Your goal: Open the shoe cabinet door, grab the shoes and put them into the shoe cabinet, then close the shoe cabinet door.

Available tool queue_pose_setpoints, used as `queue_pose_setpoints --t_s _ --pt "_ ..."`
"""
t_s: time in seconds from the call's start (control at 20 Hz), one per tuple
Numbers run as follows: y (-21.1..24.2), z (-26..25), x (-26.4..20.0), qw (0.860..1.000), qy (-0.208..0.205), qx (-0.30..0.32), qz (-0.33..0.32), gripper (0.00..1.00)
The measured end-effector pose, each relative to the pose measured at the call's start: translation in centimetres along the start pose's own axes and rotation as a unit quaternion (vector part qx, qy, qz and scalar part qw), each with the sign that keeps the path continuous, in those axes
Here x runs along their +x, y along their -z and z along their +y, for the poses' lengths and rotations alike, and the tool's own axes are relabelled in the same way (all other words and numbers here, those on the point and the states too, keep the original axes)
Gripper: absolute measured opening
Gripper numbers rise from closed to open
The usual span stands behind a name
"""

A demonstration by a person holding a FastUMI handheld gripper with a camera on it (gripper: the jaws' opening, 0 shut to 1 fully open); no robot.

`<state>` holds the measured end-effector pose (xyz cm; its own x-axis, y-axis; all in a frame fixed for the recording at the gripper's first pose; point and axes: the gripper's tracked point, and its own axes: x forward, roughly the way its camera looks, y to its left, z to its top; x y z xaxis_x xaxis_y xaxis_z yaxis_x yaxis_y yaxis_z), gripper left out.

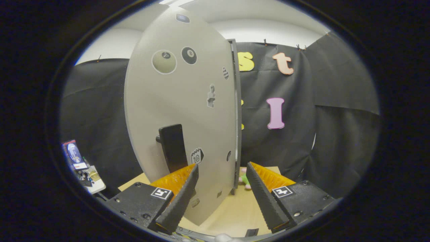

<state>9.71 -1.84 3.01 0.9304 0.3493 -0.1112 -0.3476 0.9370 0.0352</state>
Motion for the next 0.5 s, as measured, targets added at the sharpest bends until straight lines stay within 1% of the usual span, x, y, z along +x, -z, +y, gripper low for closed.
queue_pose_setpoints --t_s 0.25,0.5 --pt "-0.8 4.2 2.0 1.0 0.002 -0.007 -0.01 0.94" --pt "-0.8 9.5 4.6 0.999 -0.028 -0.013 -0.014 0.95"
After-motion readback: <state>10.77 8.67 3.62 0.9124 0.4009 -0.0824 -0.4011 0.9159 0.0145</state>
